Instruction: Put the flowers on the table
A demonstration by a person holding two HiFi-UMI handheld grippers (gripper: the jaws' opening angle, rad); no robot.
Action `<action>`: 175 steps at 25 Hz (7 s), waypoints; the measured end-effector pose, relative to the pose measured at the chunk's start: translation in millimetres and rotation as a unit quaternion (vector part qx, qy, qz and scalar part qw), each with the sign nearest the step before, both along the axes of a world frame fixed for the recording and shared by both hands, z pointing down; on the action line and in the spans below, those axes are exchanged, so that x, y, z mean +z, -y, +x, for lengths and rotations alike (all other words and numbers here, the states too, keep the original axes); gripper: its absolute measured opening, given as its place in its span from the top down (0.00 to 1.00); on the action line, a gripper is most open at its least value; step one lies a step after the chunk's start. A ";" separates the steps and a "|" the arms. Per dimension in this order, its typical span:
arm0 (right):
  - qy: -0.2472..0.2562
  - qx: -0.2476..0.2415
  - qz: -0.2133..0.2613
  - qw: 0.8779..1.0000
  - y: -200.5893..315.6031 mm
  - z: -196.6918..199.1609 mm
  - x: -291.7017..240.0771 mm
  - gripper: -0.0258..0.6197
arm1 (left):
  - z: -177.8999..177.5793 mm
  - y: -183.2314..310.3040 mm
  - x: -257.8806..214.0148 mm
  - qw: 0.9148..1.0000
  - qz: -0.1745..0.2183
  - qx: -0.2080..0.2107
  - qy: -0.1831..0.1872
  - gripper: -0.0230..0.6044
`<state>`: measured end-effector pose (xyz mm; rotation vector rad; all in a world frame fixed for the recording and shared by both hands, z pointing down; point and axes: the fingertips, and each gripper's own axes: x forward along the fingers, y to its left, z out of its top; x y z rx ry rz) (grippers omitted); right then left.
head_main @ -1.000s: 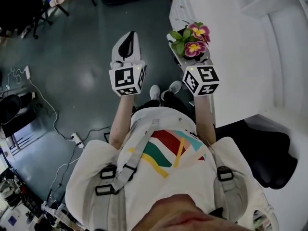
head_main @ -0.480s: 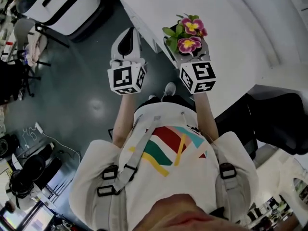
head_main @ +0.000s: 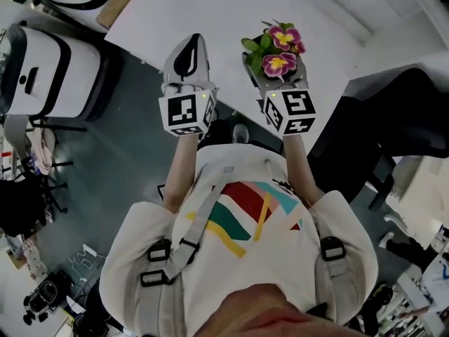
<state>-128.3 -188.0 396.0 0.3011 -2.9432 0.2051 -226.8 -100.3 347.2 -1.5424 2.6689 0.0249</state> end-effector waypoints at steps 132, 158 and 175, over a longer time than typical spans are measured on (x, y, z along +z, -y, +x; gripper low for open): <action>-0.152 0.395 -0.086 0.902 355.8 123.5 149.7 0.37 | -7.7 193.6 -10.4 0.970 -0.010 0.244 0.015 0.96; 0.071 0.393 0.080 0.913 131.4 66.6 -78.9 0.96 | 2.3 161.3 -51.7 0.956 0.041 0.285 0.053 0.96; 0.037 0.331 0.082 0.939 93.2 26.6 -63.4 0.96 | 3.3 154.8 -40.6 0.954 0.035 0.298 0.023 0.96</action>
